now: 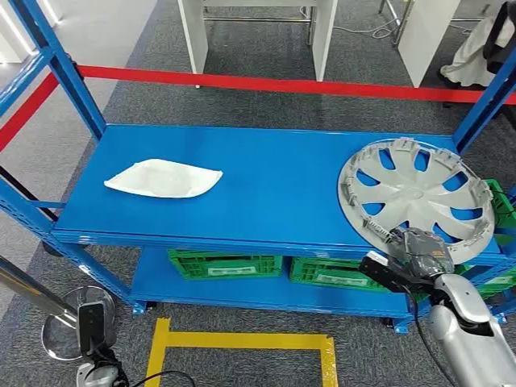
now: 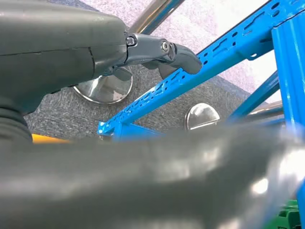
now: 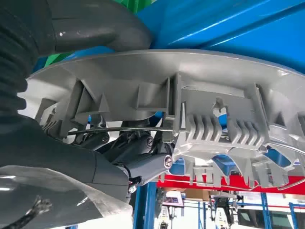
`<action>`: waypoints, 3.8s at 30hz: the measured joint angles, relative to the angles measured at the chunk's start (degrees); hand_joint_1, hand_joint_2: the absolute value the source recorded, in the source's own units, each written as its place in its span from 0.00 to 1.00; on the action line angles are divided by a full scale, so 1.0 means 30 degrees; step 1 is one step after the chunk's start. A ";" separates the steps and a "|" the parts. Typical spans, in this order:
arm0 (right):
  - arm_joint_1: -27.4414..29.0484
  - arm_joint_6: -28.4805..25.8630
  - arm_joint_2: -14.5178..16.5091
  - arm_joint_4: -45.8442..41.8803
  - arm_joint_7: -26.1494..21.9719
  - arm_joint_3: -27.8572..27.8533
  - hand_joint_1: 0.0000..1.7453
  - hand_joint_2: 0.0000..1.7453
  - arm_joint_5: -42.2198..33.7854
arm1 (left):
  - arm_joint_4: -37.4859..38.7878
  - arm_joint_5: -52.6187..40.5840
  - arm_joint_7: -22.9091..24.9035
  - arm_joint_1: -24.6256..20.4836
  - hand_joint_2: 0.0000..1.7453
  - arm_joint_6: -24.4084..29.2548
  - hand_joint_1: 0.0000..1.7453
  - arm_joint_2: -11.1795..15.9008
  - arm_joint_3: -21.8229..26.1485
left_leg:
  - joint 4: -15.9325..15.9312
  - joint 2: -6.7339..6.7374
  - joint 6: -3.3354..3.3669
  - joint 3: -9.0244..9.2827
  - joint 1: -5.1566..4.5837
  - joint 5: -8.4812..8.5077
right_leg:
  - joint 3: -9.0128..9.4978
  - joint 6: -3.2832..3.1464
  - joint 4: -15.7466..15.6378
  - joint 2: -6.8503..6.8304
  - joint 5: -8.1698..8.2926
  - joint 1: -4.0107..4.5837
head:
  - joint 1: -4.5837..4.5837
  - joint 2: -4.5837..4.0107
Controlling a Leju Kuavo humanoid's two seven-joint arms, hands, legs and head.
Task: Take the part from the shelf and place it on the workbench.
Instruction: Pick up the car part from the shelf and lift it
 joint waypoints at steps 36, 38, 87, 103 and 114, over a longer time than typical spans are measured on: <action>-0.0832 -0.0352 -0.0543 -0.3530 -0.1752 0.0858 1.00 1.00 -0.0616 | -0.2257 0.2187 0.0000 0.0823 1.00 -0.3491 0.00 0.0528 -0.2257 | -0.0002 -0.0002 -0.0002 -0.0020 0.0001 0.0003 | -0.0009 -0.0001 0.0005 -0.0005 0.0002 0.0004 | 0.0004 0.0000; -0.1029 -0.0562 -0.0534 -0.3858 -0.1773 0.1024 1.00 1.00 -0.0490 | -0.2186 0.2163 0.0000 0.0805 1.00 -0.3487 0.00 0.0528 -0.2328 | -0.0002 -0.0002 -0.0001 -0.0033 0.0000 0.0002 | -0.0017 -0.0001 0.0006 -0.0003 0.0002 0.0002 | 0.0004 0.0000; -0.9294 -0.2993 0.0366 -0.9100 0.0821 0.3688 1.00 1.00 0.1792 | -0.1377 0.2788 -0.0007 0.0142 1.00 -0.3095 0.00 0.0153 -0.4300 | -0.0870 0.0177 0.0586 0.0326 0.0146 0.0453 | -0.1994 0.0469 0.3029 -0.0079 -0.1261 -0.0150 | 0.0140 0.0000; -0.9411 -0.2636 0.0499 -0.8981 0.1420 0.4094 1.00 1.00 0.2044 | -0.3069 0.3148 -0.0007 0.0184 1.00 -0.3027 0.00 -0.0409 -0.4619 | 0.4661 0.0252 -0.0795 -0.2504 0.0427 -0.2164 | -0.1986 0.0143 0.0917 -0.0116 0.0771 -0.0508 | -0.0053 0.0000; -0.9457 -0.2394 0.0577 -0.8668 0.1441 0.4298 1.00 1.00 0.2003 | -0.3663 0.3285 -0.0007 0.0150 1.00 -0.1942 0.00 -0.0676 -0.4594 | -0.0013 0.0294 0.0682 -0.1440 -0.0274 0.1216 | -0.1799 0.0334 0.0545 -0.0105 0.0607 -0.0327 | -0.0160 0.0000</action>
